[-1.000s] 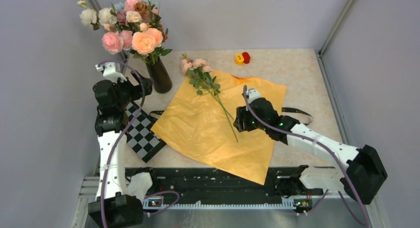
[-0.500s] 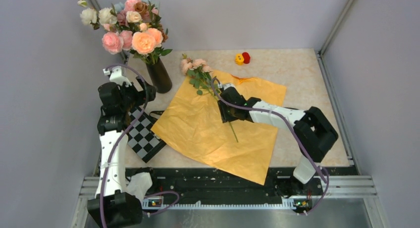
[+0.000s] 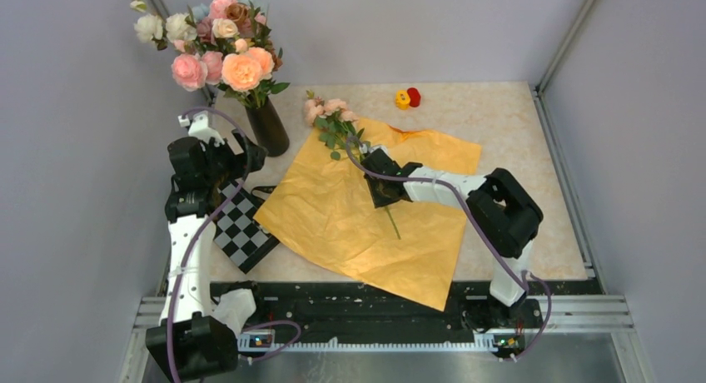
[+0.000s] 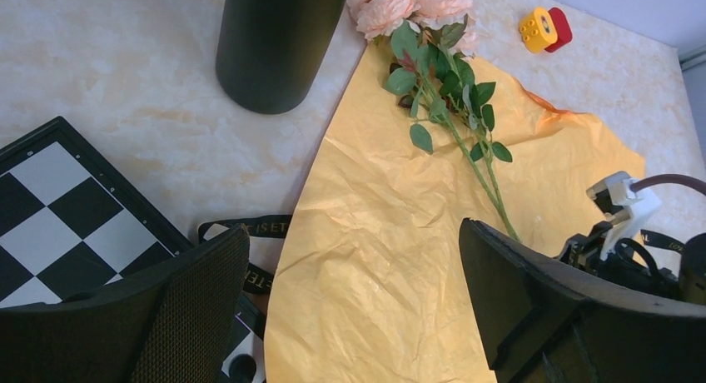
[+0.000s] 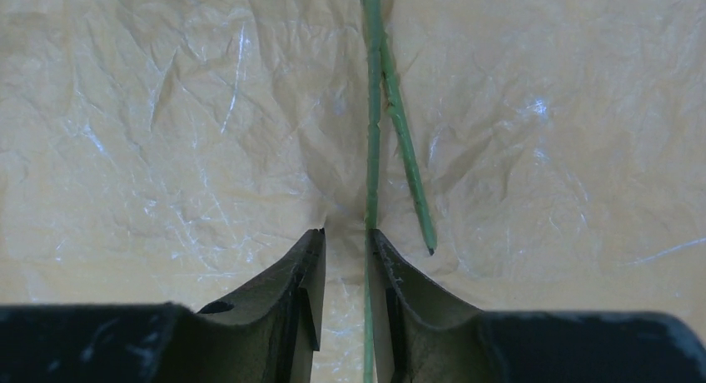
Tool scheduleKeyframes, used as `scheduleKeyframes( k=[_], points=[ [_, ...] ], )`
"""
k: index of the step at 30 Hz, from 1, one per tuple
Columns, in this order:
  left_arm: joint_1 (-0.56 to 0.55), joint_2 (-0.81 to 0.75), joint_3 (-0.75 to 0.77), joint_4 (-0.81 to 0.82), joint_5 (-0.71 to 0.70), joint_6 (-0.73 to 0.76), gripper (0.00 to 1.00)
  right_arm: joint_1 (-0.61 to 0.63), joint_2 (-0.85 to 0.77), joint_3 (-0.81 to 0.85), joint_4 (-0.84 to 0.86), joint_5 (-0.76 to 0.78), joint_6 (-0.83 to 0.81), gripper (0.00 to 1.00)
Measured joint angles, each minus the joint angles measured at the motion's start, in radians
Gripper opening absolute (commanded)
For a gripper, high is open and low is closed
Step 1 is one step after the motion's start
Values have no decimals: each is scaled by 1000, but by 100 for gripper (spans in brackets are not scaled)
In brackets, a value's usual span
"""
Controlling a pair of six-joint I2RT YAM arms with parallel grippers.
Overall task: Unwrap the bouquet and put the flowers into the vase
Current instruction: Pick up the fake flower from the wrapping paper.
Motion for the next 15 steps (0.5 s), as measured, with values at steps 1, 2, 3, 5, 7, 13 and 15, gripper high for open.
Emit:
scheduleKeyframes(
  k=[1, 2, 3, 5, 7, 13, 15],
  points=[
    [0, 0, 0, 0, 1, 0, 99, 0, 12, 4, 0, 0, 0, 26],
    [0, 0, 0, 0, 3, 0, 99, 0, 21, 7, -2, 1, 0, 26],
    [0, 0, 0, 0, 5, 0, 99, 0, 22, 8, -2, 2, 0, 26],
    [0, 3, 0, 0, 9, -2, 99, 0, 22, 13, -6, 6, 0, 26],
    [0, 6, 0, 0, 14, -3, 99, 0, 22, 13, -6, 14, -2, 27],
    [0, 18, 0, -2, 25, -7, 99, -6, 22, 13, -8, 27, -10, 26],
    [0, 18, 0, -3, 28, -11, 99, -10, 22, 13, -7, 26, -11, 27]
  ],
)
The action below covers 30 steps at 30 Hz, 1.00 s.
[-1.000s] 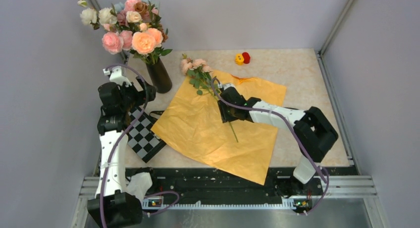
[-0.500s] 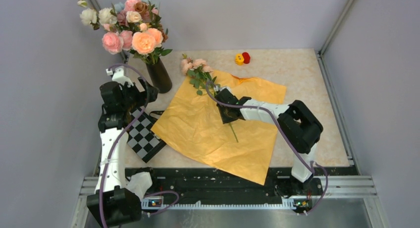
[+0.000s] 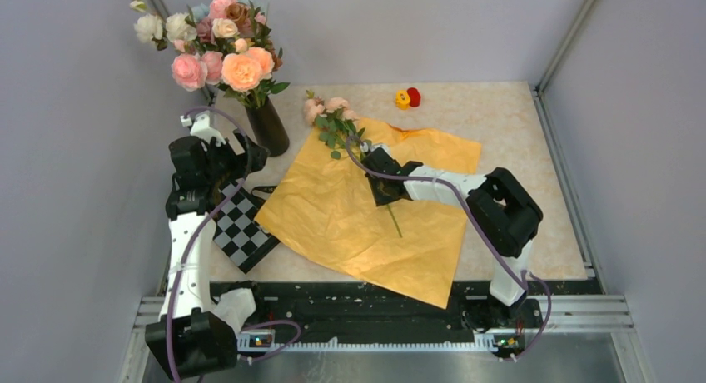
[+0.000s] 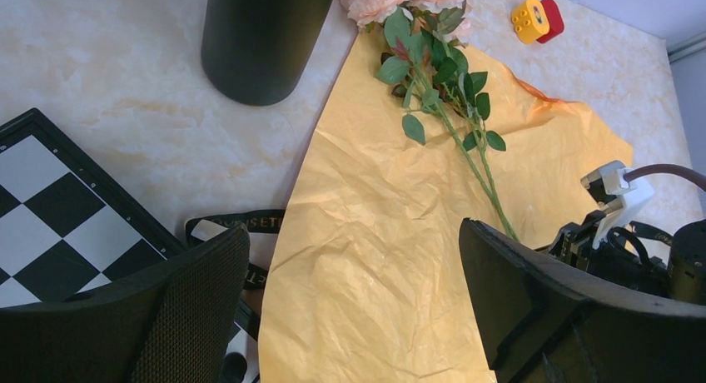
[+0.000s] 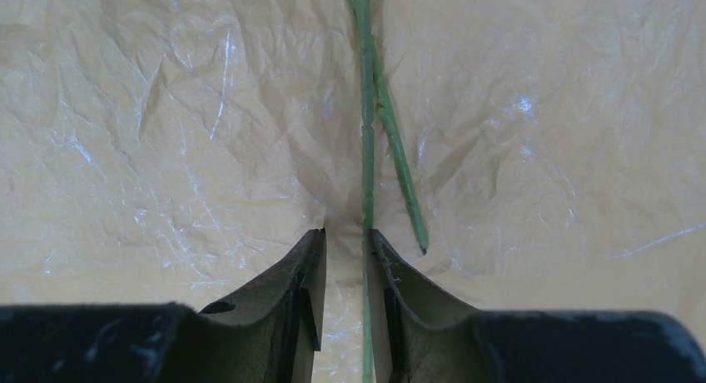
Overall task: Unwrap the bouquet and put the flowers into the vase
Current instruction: Pick up the fake flower from the wrapping paper.
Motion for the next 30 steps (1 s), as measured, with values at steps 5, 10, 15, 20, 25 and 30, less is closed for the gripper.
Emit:
scheduleKeyframes(
  k=[5, 10, 15, 20, 25, 30],
  points=[
    [0, 6, 0, 0, 9, -9, 99, -17, 0, 0, 2, -7, -7, 27],
    [0, 16, 0, 0, 18, -12, 99, -28, -4, 0, 1, -15, -12, 29],
    [0, 17, 0, 0, 24, -14, 99, -28, -19, 0, -11, -19, -26, 34],
    [0, 19, 0, 0, 30, -14, 99, -37, -47, 0, -6, -20, -39, 33],
    [0, 19, 0, 0, 31, -15, 99, -70, -47, -1, -5, -28, -55, 28],
    [0, 19, 0, 0, 31, -14, 99, -83, -47, -1, -4, -50, -61, 28]
  ],
)
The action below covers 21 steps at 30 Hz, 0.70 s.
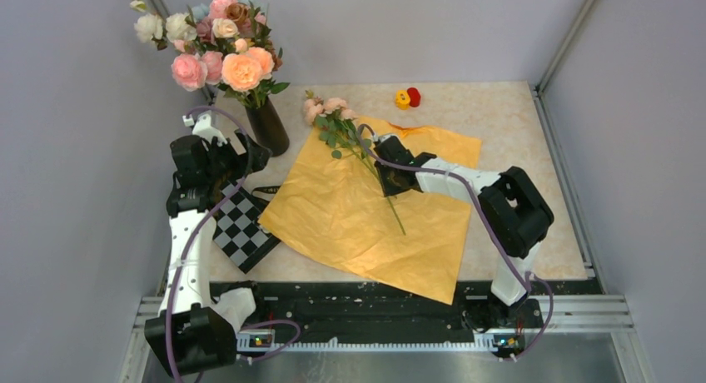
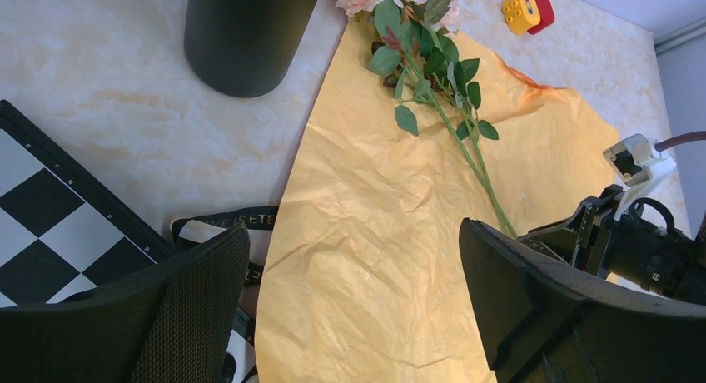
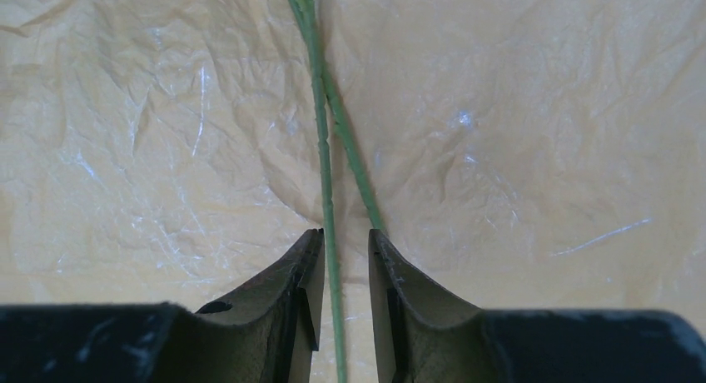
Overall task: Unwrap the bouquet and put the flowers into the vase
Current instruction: Pick up the fake flower from the wrapping paper.
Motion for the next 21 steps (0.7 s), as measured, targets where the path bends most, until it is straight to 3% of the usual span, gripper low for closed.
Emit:
scheduleKeyframes(
  k=[21],
  points=[
    [0, 11, 0, 2, 11, -12, 99, 0, 60, -4, 37, -56, 3, 20]
  ],
)
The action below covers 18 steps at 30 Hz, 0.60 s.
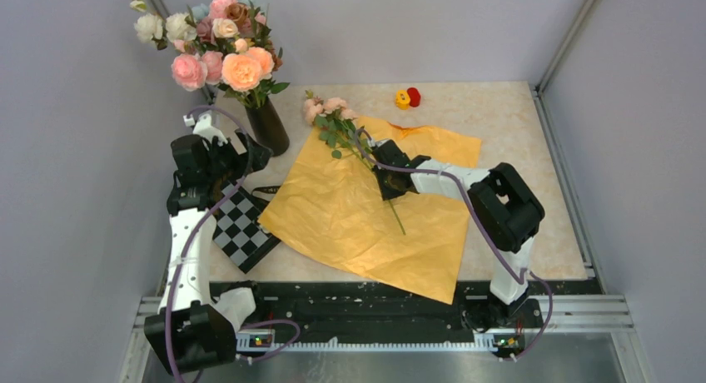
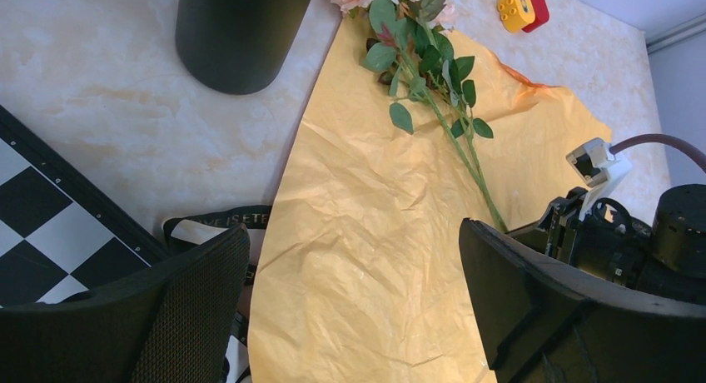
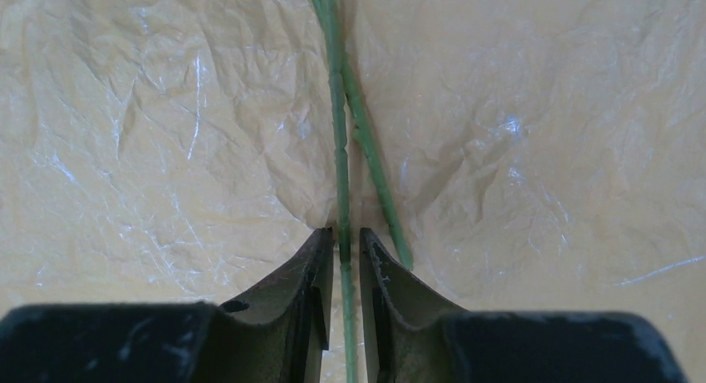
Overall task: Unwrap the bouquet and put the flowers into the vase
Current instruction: Pick up the fake flower from the wrapping paper.
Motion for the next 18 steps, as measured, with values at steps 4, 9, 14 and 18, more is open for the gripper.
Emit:
scheduleKeyframes(
  k=[4, 9, 14, 18],
  points=[
    [-2, 2, 0, 2, 3, -5, 99, 1, 8, 7, 2, 4, 0, 19],
    [-7, 15, 0, 2, 6, -11, 99, 8, 21, 21, -3, 31, 0, 6],
    [-10, 17, 0, 3, 7, -11, 99, 19, 40, 47, -9, 71, 0, 0],
    [-13, 18, 0, 2, 7, -11, 99, 32, 41, 50, -12, 95, 1, 0]
  ],
)
